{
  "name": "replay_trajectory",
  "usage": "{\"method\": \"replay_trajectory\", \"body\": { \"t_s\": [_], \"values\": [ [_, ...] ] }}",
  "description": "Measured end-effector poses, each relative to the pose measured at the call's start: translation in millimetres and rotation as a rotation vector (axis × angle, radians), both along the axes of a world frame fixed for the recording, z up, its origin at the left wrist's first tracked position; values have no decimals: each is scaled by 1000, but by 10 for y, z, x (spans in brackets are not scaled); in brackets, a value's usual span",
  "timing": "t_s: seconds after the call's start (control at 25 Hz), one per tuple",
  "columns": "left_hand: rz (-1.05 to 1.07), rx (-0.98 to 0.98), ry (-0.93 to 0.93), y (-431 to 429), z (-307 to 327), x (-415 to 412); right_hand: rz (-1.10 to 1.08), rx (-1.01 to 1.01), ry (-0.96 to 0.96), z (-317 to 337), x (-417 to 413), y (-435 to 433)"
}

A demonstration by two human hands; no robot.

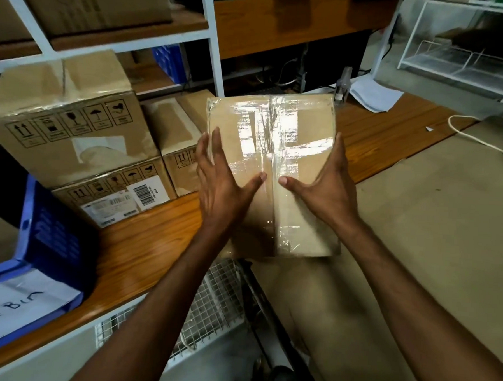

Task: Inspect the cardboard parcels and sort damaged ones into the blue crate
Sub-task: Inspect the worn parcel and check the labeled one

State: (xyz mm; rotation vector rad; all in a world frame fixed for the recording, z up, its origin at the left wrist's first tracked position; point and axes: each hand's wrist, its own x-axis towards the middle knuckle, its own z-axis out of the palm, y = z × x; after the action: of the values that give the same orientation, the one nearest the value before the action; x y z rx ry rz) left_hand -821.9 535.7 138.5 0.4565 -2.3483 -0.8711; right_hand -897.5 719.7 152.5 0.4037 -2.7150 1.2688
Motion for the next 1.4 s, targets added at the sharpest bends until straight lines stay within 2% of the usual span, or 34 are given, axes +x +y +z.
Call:
{"method": "replay_trajectory", "body": {
  "t_s": [0.08,0.2,0.32,0.4,0.48,0.56,0.64,0.76,0.88,0.96,1.08,1.16,1.24,1.32,1.4],
  "values": [
    [-35,-79,-22,34,-68,28,58,26,-33,0,-13,26],
    [-28,-23,28,0,-126,33,68,-1,-30,-26,-74,99],
    [-81,12,24,-47,-149,121,167,41,-72,-88,7,155],
    [-90,80,-2,-80,-165,178,101,58,-61,-116,76,168],
    [-77,196,15,-63,-188,206,5,-11,-61,-182,108,216],
    [-44,326,132,-32,-207,193,-35,-131,-26,-214,61,247],
    [28,406,245,-13,-235,168,-108,-155,53,-257,38,240],
    [73,450,268,-30,-247,161,-169,-230,61,-392,-9,253],
    [64,447,250,-57,-170,156,-194,-278,46,-385,-55,280],
    [31,443,223,-110,-185,135,-167,-246,10,-369,-36,271],
    [-134,381,124,-140,-223,231,-74,-179,-20,-369,83,198],
    [-138,371,115,-152,-217,245,-103,-189,-13,-379,77,186],
    [-162,352,74,-136,-216,264,-44,-171,-70,-400,135,198],
    [-155,211,-36,-88,-223,260,-20,-100,-77,-375,156,161],
    [-51,111,-124,-19,-241,290,-42,-53,-60,-368,166,156]
  ]
}}
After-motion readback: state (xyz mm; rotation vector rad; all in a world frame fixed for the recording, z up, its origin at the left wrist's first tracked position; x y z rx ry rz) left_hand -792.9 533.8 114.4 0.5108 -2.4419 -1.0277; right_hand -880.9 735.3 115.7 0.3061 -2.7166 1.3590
